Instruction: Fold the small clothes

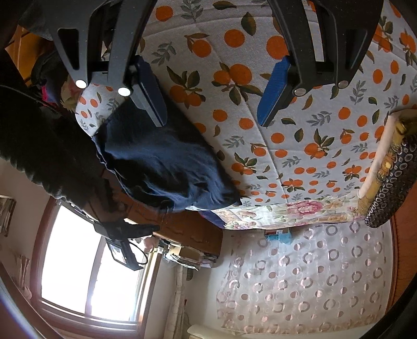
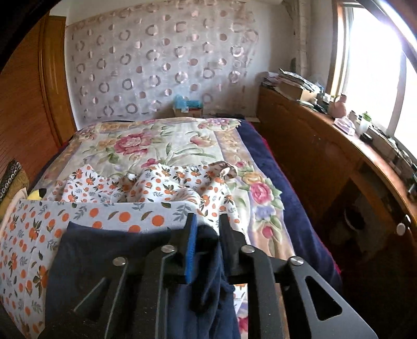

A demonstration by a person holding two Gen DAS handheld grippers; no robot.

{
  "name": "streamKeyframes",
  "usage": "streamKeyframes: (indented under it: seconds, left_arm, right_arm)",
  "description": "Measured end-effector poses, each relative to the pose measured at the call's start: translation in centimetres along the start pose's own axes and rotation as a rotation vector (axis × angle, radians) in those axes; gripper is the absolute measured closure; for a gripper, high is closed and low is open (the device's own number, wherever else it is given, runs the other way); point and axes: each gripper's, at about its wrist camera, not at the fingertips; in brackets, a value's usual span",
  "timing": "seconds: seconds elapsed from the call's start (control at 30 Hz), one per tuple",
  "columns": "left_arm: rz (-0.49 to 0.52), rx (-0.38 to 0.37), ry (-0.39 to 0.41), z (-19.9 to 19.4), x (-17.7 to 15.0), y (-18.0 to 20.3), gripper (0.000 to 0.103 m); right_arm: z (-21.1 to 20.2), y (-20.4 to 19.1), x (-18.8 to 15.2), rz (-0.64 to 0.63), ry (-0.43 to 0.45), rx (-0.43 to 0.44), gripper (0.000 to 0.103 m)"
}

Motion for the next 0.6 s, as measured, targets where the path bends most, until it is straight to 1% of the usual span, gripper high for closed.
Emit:
streamKeyframes:
  seconds: [0.07,0.13,0.27,0.33,0.37,0.43,0.53,0.6]
  left_arm:
    - [0.003,0.001,-0.003,0.1,-0.1,0.2,0.031]
    - [0.006,-0.004,-0.004,0.0,-0.1,0.4,0.031]
    - [0.018,-0.010,-0.007,0.1,0.0,1.0,0.031]
    - [0.025,-0.013,-0.010,0.2,0.0,1.4,0.031]
    - [0.030,-0.017,-0.012,0.3,0.0,1.7,0.031]
    - [0.039,-0.023,-0.015,0.4,-0.1,2.0,0.031]
    - [0.034,-0.024,-0.020,0.7,-0.2,2.3,0.031]
    - [0.033,-0.031,-0.028,1.0,-0.1,2.6,0.031]
  right_arm:
    - [-0.7,0.8,0.3,0.011,-0.013,0.022,0.078]
    - [-1.2,1.0,-0.2,0.005,-0.040,0.046,0.078]
    - [-2.2,1.5,-2.2,-0.033,-0.079,0.086,0.077]
    - [-2.9,1.3,-4.0,-0.045,-0.103,0.111,0.077]
    - [-3.5,1.2,-4.8,-0.063,-0.106,0.110,0.077]
    - [-5.4,0.6,-6.8,-0.105,-0.093,0.114,0.077]
    - [-8.3,0.6,-9.3,-0.091,-0.081,0.145,0.077]
    - [-10.2,0.5,-10.8,-0.108,-0.069,0.147,0.077]
Point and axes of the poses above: each gripper's, at about its wrist camera, not at the fingertips, and z roughly the way its jaws point, y to its right, x to its top, and after that the axes turned 12 degrees about x, right-handed
